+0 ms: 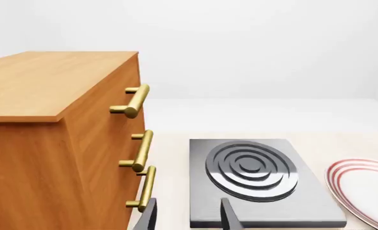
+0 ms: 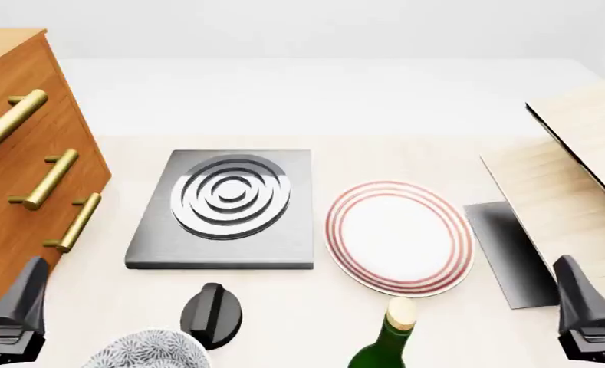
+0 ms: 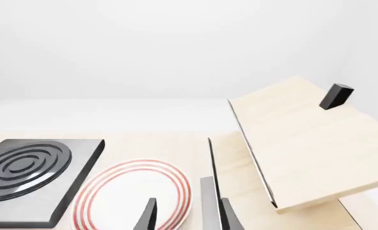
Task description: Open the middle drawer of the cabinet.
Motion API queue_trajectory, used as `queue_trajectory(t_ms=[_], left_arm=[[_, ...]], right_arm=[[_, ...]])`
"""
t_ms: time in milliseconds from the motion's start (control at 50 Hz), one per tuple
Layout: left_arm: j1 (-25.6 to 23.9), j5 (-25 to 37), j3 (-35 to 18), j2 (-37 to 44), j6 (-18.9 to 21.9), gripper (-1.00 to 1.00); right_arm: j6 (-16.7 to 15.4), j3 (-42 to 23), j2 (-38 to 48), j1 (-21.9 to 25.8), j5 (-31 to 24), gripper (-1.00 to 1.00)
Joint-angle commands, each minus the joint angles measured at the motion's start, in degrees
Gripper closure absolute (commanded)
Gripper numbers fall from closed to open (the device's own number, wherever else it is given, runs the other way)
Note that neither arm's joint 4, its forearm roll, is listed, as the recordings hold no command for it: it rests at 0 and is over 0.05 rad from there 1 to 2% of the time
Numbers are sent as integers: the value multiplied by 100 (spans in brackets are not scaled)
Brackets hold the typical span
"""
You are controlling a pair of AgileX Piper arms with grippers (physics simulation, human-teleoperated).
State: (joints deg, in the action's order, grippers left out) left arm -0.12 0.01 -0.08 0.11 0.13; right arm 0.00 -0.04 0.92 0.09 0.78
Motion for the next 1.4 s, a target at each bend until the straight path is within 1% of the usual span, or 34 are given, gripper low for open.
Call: queue_trajectory(t_ms=[20, 120, 180, 240, 280, 300, 320, 360, 560, 600, 660, 700, 800, 820, 840, 900, 940, 1000, 1080, 1160, 1240, 1320, 1360, 1400], left_arm=[[-54, 12, -10, 9, 41, -100], [-82, 20, -7, 8, 52, -100], [-74, 22, -8, 8, 58, -100], [-56, 10, -5, 2, 181, -100], [-53, 16, -3, 4, 174, -100], [-146, -2, -2, -5, 246, -100], [-57, 16, 1, 5, 200, -100], [-73, 16, 1, 0, 208, -100], [-55, -19, 2, -6, 264, -100], [-38, -120, 3, -9, 388, -100], [-102, -489, 6, -10, 788, -100], [-79, -377, 3, -10, 667, -100], [-42, -441, 0, -10, 745, -100], [4, -509, -2, -10, 837, -100], [-2, -500, -6, -10, 831, -100], [-45, -653, -3, -10, 1075, -100], [-67, -593, -41, -10, 1053, -100], [-89, -595, -64, -10, 1152, -100], [-196, -664, -115, -10, 1380, -100], [-424, -516, -315, -5, 1580, -100], [-471, -347, -492, 4, 1675, -100], [-558, -443, -606, 213, 1907, -100], [-555, -601, -569, 413, 2152, -100], [-596, -663, -668, 593, 2229, -100]], right_arm=[[18, -1, 406, 29, 351, -100], [74, -3, 618, -21, 597, -100], [37, 0, 672, -1, 637, -100], [34, -1, 763, 19, 717, -100], [26, 0, 824, 18, 774, -100], [23, 0, 853, 14, 801, -100], [24, -1, 746, 14, 693, -100], [21, 0, 850, 14, 798, -100], [22, 0, 853, 14, 801, -100], [23, 0, 850, 14, 799, -100], [21, 0, 852, 15, 801, -100], [26, 0, 851, 13, 800, -100], [24, 0, 856, 14, 802, -100], [25, 0, 854, 14, 801, -100], [24, 0, 852, 14, 801, -100], [23, 0, 852, 14, 800, -100], [25, 0, 853, 13, 801, -100], [22, 0, 853, 15, 800, -100], [20, 0, 851, 14, 800, -100], [25, 0, 854, 13, 802, -100], [25, 0, 854, 14, 801, -100], [24, 0, 849, 13, 798, -100], [24, 0, 853, 13, 801, -100], [21, 0, 855, 14, 802, -100]])
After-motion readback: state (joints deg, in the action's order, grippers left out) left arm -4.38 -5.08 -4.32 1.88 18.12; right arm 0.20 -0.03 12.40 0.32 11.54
